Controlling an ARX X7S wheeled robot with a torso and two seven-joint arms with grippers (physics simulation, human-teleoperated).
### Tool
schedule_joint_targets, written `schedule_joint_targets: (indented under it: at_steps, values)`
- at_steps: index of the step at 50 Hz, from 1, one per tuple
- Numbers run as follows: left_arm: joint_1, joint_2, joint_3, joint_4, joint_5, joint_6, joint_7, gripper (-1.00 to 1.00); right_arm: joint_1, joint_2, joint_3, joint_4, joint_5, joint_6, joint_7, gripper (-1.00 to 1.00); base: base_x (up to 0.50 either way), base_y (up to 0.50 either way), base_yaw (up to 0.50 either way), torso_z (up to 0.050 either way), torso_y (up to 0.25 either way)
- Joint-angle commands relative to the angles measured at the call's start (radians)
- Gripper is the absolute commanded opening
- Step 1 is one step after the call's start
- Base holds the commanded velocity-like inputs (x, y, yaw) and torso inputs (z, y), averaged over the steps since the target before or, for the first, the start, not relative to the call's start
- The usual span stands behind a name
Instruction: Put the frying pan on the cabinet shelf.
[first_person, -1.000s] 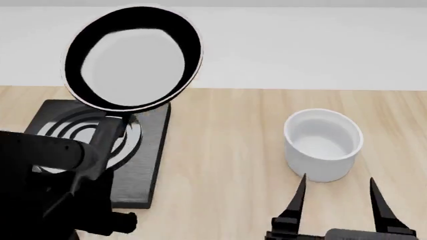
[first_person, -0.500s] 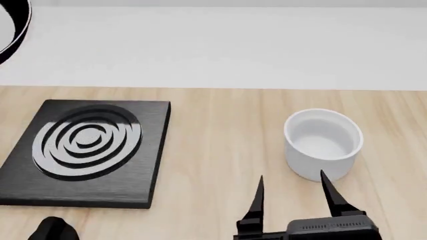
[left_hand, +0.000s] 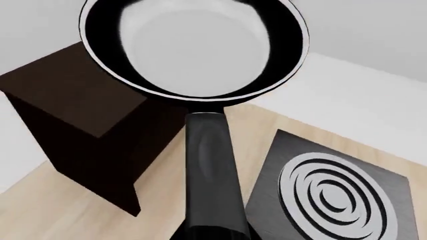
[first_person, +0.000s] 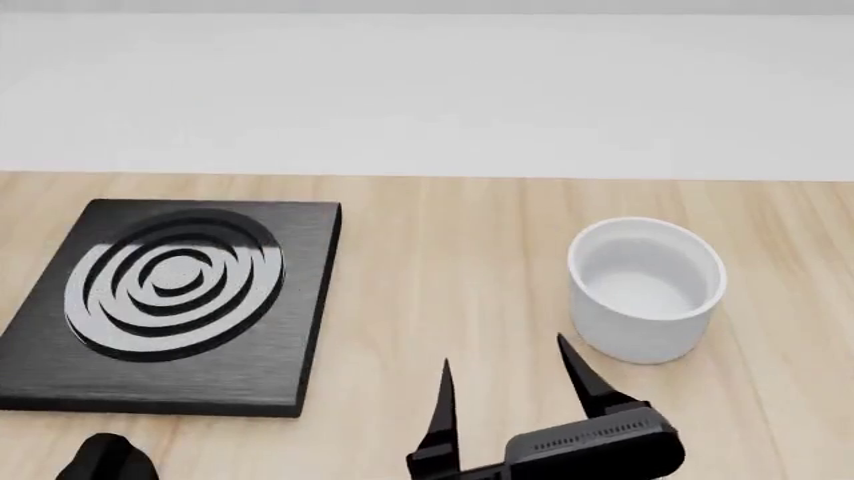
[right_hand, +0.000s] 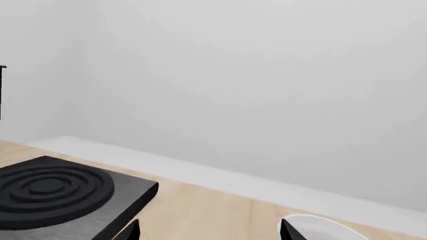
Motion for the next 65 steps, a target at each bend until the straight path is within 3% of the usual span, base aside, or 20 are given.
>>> schedule_joint_targets:
  at_steps: [1,15,28,38,57,65]
  values:
    - [-0.168,0.021,0.091,-0.234,0.25,0.064,0.227,-1.0,0.031,-0.026,-0.014,0.025,0.015,0.009,-0.04,1.0,0.0,0.0,0.0,0.0,0.011]
    - [-0.448,0.169,0.322,-0.654,0.605,0.23,0.491,-1.0,0.076,-0.042,-0.034,0.039,0.034,0.041,-0.055,1.0,0.0,0.0,0.0,0.001,0.001]
    - [-0.529,0.233,0.319,-0.662,0.629,0.249,0.377,-1.0,0.108,-0.049,-0.043,0.086,0.036,0.041,-0.057,1.0,0.0,0.0,0.0,0.001,0.002]
    - [-0.678,0.284,0.408,-0.919,0.779,0.373,0.495,-1.0,0.146,-0.068,-0.057,0.167,0.034,0.01,-0.068,1.0,0.0,0.0,0.0,0.0,0.002]
    - [-0.645,0.312,0.421,-1.083,0.829,0.474,0.526,-1.0,0.121,-0.063,-0.073,0.15,0.042,0.007,-0.062,1.0,0.0,0.0,0.0,0.001,0.002]
    - [-0.584,0.298,0.404,-1.067,0.814,0.485,0.519,-1.0,0.112,-0.056,-0.076,0.133,0.05,0.016,-0.059,1.0,0.0,0.0,0.0,0.0,0.001]
